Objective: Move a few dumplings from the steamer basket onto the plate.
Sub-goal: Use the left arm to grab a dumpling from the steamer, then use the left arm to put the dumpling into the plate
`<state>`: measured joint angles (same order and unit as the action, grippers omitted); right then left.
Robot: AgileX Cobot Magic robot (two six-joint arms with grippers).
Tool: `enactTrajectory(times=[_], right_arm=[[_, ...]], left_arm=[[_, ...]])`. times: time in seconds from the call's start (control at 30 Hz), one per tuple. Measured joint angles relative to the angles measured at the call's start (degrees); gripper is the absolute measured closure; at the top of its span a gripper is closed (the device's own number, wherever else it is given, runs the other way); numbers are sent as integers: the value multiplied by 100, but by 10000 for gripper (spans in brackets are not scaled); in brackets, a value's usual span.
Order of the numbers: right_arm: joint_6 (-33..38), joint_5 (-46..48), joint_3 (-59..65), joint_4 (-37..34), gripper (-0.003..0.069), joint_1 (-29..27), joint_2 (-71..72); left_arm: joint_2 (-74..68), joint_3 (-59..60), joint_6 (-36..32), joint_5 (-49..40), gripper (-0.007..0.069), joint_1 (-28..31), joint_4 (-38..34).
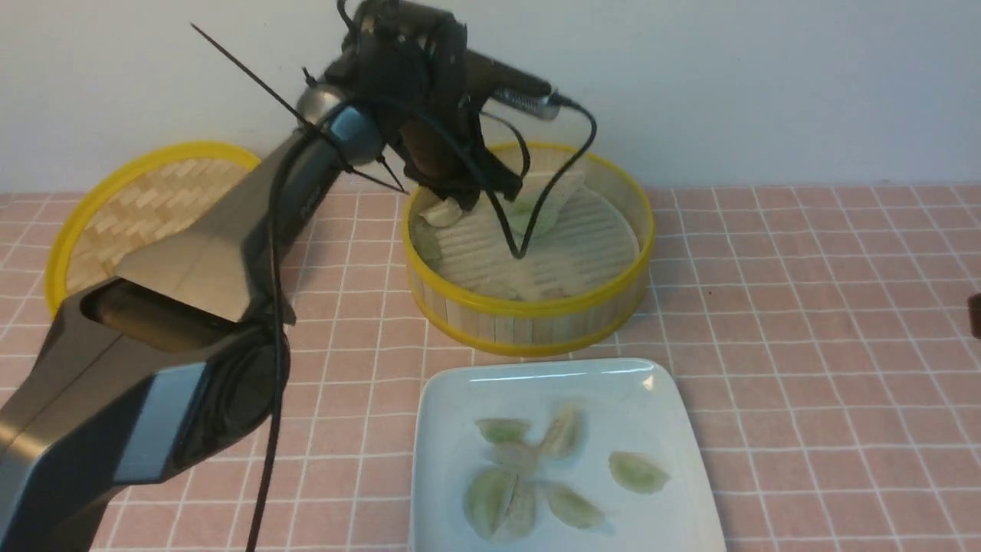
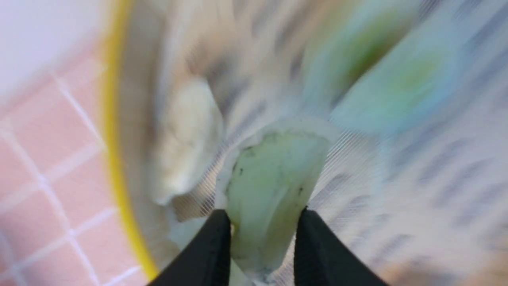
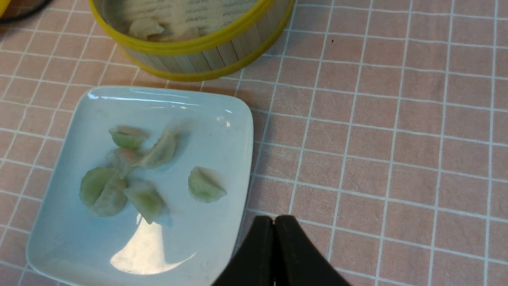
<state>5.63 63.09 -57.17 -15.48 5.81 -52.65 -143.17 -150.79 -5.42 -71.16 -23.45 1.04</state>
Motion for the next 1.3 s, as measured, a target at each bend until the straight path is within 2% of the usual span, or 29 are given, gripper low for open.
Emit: enactTrajectory(times=[0.07, 0.13, 0.27, 0.47, 0.57, 0.73, 0.93, 1.0, 1.17, 1.23, 1.3], right_arm=[[0, 8, 0, -19, 673, 0, 0], [0, 10, 0, -79, 673, 0, 0], [0, 29, 0, -108, 673, 0, 0], [14, 58, 0, -109, 673, 0, 0], [18, 52, 0, -109, 673, 0, 0], [18, -7, 0, -109, 673, 0, 0], [26, -170, 0, -114, 673, 0, -58], [110, -202, -29, -164, 673, 0, -191], [666, -158, -472, -589, 673, 0, -910], [846, -144, -735, -727, 673, 0, -1202], [988, -139, -1081, -879, 672, 0, -1622]], left_arm=[[212, 10, -12, -4, 442, 0, -262], [710, 384, -60, -4, 442, 0, -961], [1728, 1907, -136, 2, 442, -74, -1700], [3097, 5185, -515, 7, 442, -596, -1810], [3290, 6088, -641, 106, 442, -928, -1860], [3196, 6503, -877, 900, 442, -1321, -1886], [2942, 6508, -1016, 2111, 429, -1346, -1901], [2878, 6508, -1016, 2287, 382, -1346, -1901], [2830, 6485, -989, 2361, 158, -1346, -1906], [2830, 6394, -894, 2293, 136, -1317, -1875], [2916, 6297, -736, 2127, 167, -1234, -1812]])
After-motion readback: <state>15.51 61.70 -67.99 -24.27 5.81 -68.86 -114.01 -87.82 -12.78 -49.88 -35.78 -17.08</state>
